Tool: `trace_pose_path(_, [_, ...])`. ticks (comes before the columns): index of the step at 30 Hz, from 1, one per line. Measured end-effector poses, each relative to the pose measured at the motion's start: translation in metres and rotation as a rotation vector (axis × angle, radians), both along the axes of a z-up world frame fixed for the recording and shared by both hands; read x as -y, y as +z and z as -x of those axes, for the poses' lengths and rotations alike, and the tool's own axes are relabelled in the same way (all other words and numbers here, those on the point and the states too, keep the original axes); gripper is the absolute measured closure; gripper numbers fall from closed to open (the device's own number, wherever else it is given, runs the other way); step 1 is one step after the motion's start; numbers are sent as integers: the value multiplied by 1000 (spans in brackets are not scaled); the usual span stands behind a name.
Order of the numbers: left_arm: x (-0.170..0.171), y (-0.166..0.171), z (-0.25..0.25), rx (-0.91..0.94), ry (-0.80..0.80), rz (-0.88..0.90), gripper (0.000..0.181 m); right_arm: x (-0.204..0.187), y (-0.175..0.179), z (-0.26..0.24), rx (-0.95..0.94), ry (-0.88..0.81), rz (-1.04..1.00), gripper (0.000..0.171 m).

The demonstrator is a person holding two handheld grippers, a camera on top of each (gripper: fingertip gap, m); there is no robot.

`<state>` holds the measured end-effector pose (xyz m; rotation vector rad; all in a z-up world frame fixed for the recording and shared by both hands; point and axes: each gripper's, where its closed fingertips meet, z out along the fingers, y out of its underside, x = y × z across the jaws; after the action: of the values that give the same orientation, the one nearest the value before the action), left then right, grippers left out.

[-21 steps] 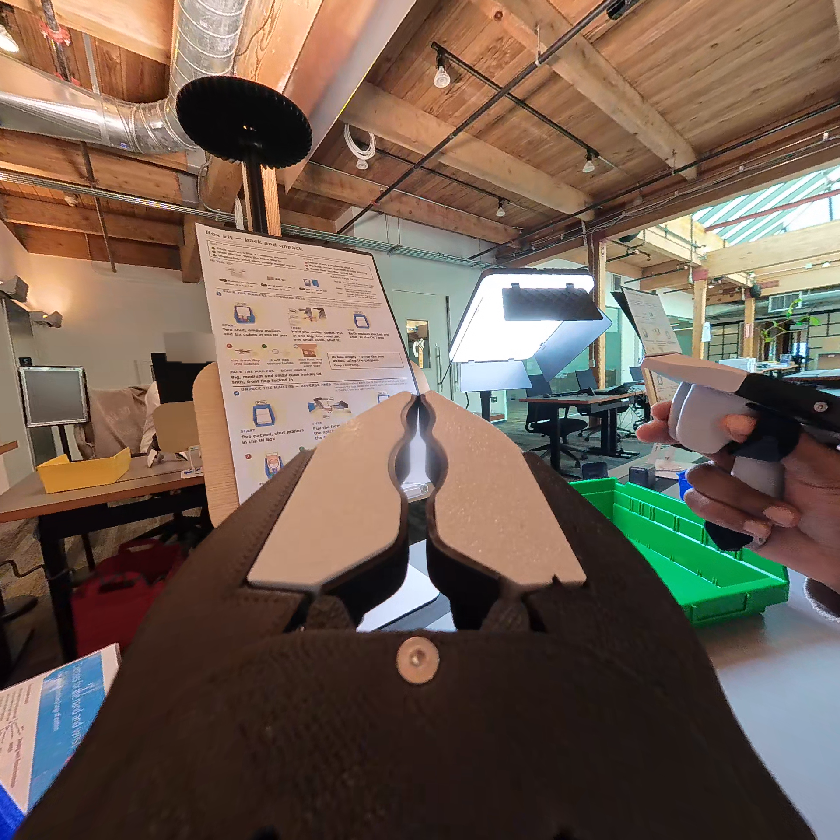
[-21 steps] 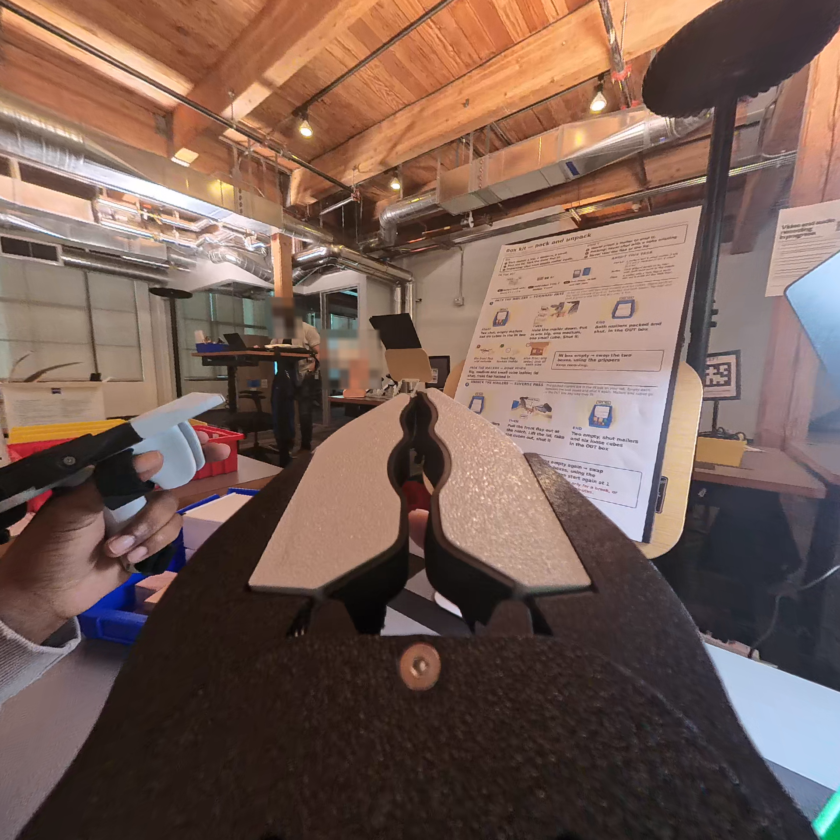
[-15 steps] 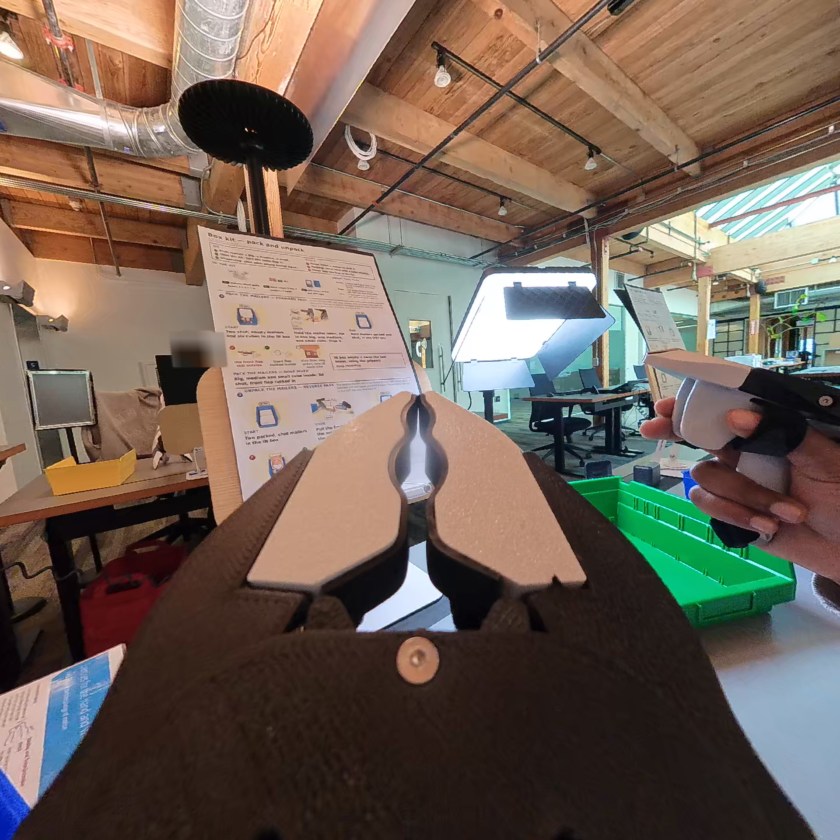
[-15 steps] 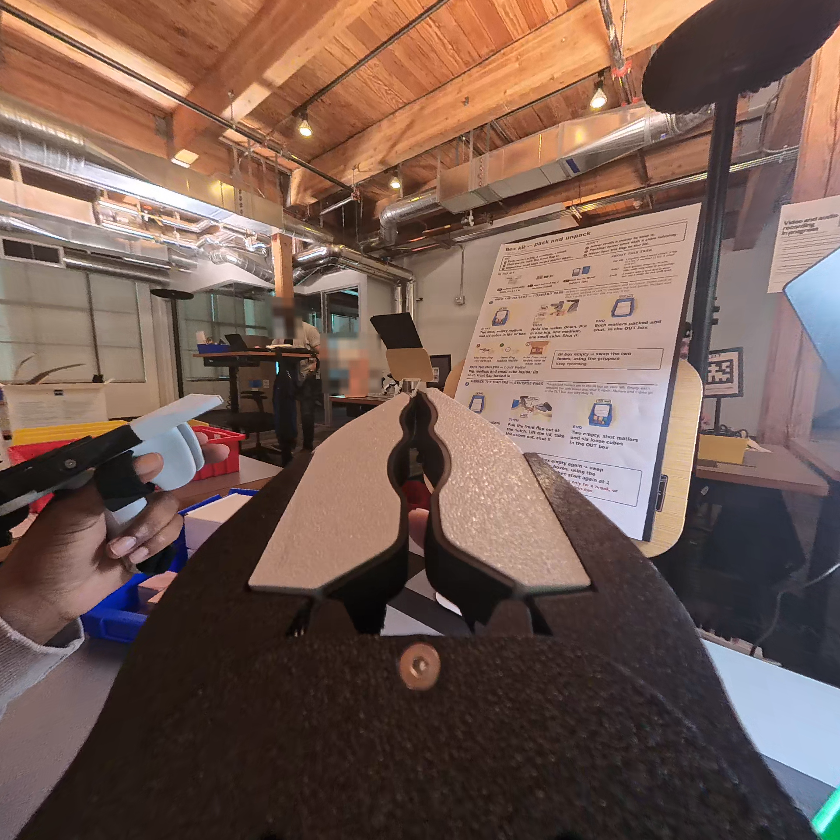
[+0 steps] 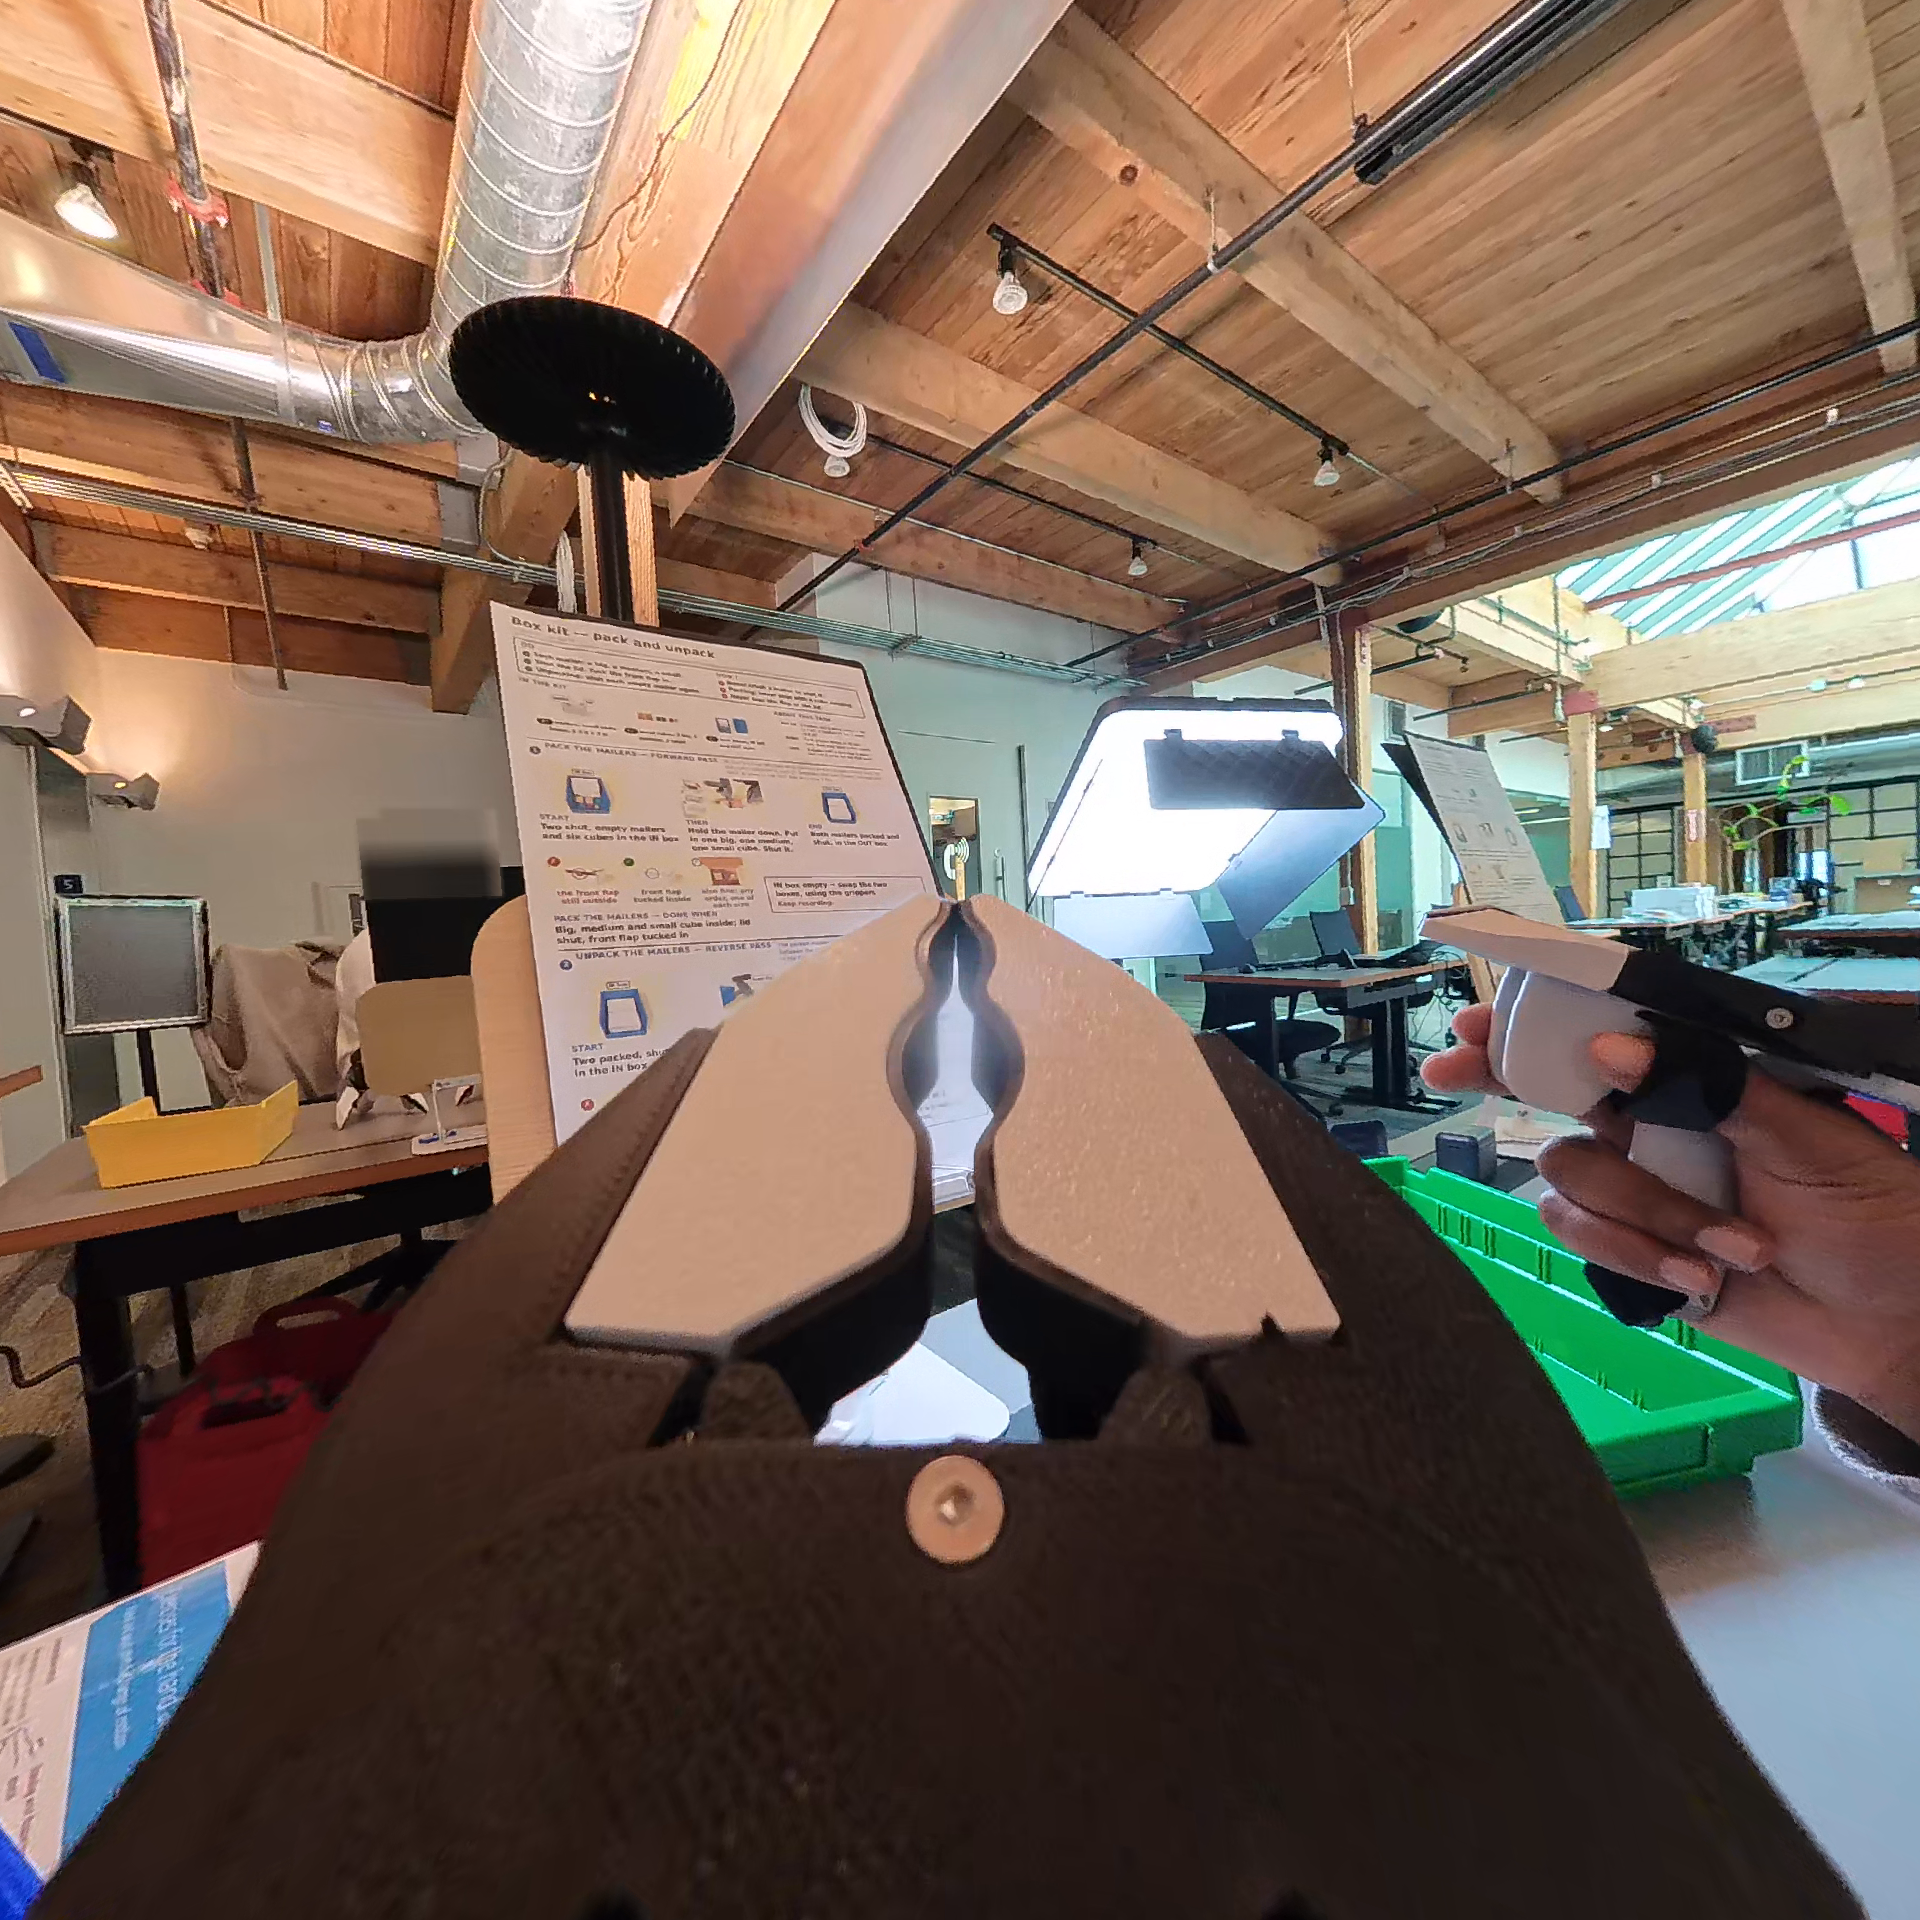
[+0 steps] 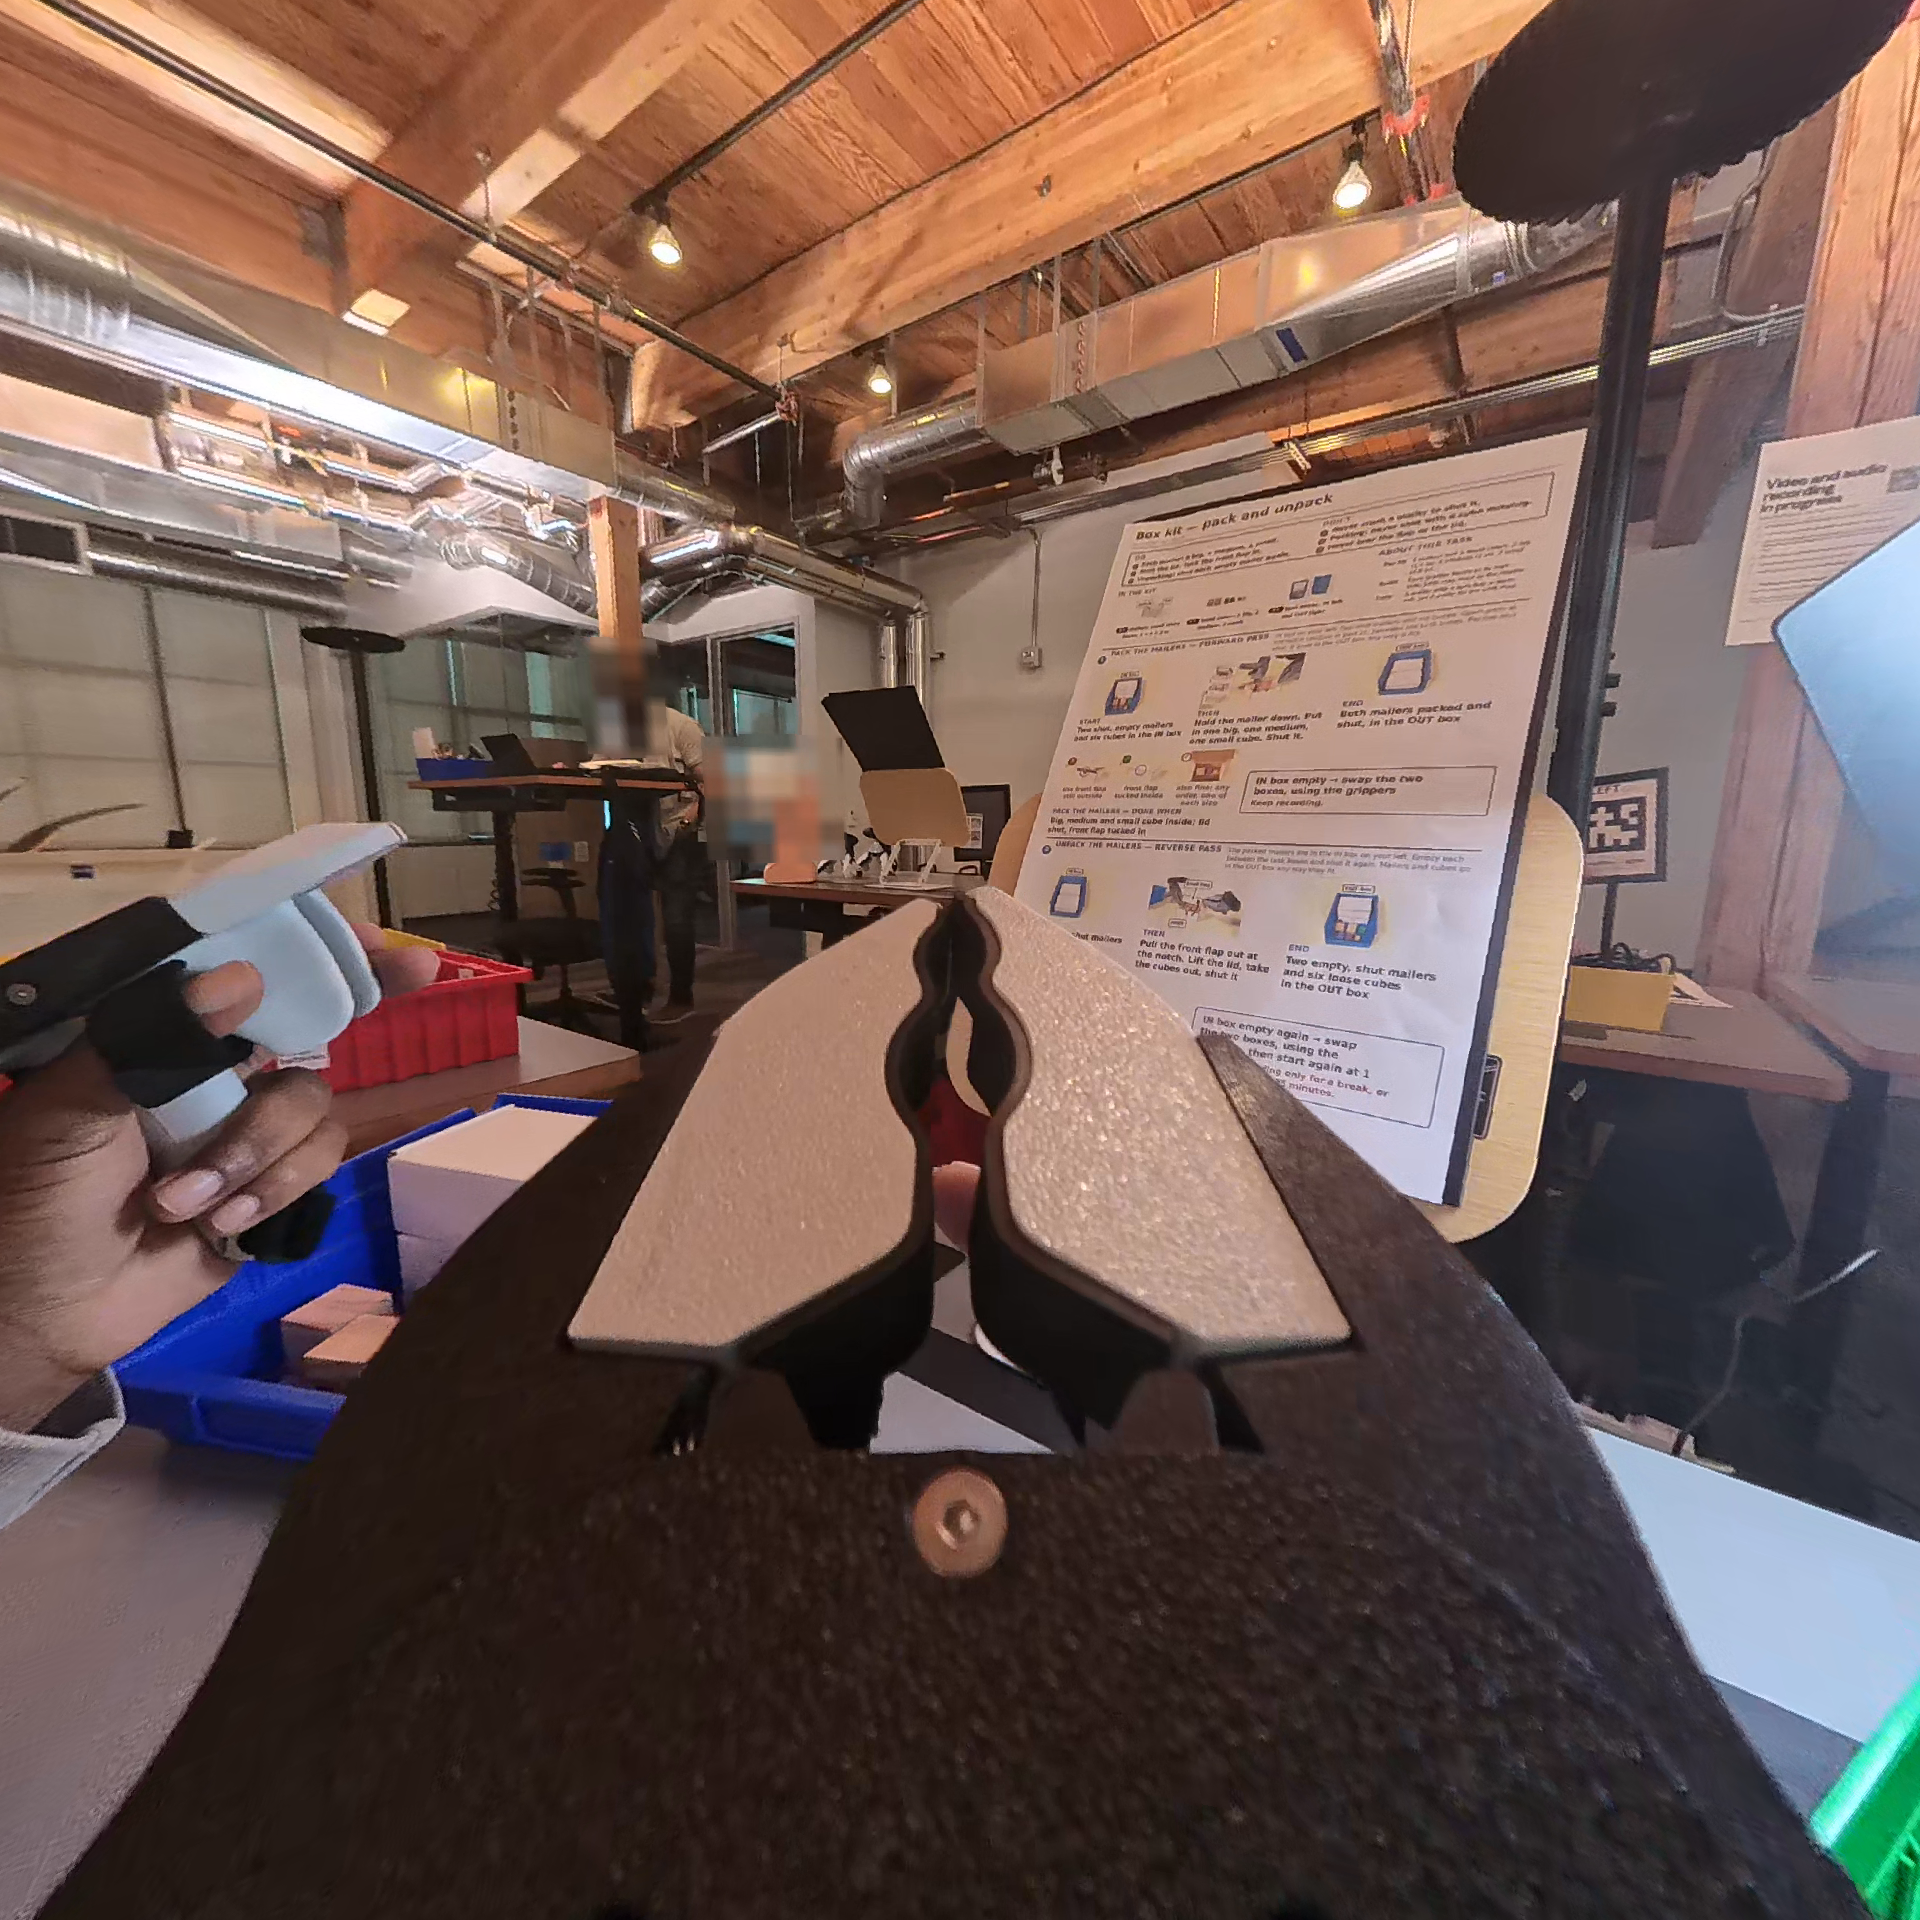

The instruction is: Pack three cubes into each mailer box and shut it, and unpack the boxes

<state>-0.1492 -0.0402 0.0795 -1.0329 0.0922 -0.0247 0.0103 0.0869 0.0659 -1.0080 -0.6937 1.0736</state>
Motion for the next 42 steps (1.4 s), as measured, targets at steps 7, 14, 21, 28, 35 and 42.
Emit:
trace_pose_path(7, [0,0,-1,1,-4,0,181,-1,-2,1,6,-1,2,171])
trace_pose_path(14, [-1,-1,1,-8,20,35,181,-2,-10,7,31,-4,7,171])
trace_pose_path(21, [-25,-28,2,-21,20,172,181,-3,-31,24,139,56,22,171])
trace_pose_path(28, [-44,-52,-9,-53,-1,284,178,-11,-68,43,296,33,-17,171])
trace_pose_path(35, [-54,-68,9,13,-19,347,172,-29,-130,40,421,-39,24,166])
trace_pose_path(42, [-50,-71,51,-104,121,498,160,-21,-154,43,478,-6,-22,164])
